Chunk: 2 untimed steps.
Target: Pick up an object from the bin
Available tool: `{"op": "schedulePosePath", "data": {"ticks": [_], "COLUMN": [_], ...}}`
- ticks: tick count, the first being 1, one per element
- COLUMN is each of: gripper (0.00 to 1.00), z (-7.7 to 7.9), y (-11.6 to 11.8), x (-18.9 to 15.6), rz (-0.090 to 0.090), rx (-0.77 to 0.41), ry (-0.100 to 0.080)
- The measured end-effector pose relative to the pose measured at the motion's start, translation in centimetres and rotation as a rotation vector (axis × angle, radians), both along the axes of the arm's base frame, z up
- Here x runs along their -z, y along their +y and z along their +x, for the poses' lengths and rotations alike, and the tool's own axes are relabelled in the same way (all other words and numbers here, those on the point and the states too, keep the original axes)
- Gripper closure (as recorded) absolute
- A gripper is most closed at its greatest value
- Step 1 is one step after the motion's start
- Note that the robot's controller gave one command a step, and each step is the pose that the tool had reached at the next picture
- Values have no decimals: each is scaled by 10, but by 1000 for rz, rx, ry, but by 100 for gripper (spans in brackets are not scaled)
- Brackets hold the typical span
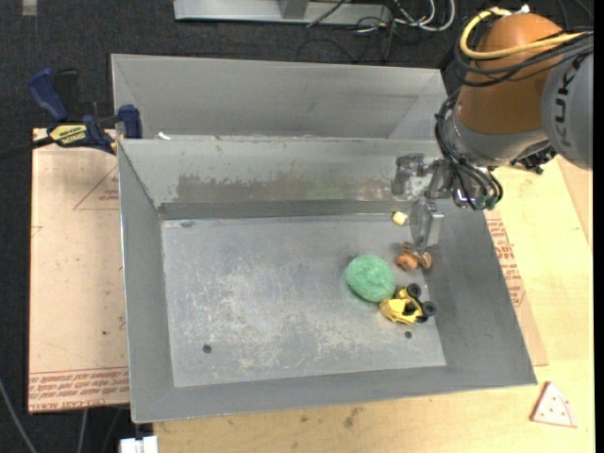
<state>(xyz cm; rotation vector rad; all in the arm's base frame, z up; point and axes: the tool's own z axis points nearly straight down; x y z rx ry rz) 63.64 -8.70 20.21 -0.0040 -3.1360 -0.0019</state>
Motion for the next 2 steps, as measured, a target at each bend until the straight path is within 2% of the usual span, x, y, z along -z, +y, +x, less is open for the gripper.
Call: {"op": "schedulePosePath", "data": {"ticks": [1, 2], "gripper": [0, 0], "z": [1, -13], "y": [0, -16], "x": [-5, 38], "rz": [-1, -1], "rx": [-1, 25], "ry": [-8, -15]}}
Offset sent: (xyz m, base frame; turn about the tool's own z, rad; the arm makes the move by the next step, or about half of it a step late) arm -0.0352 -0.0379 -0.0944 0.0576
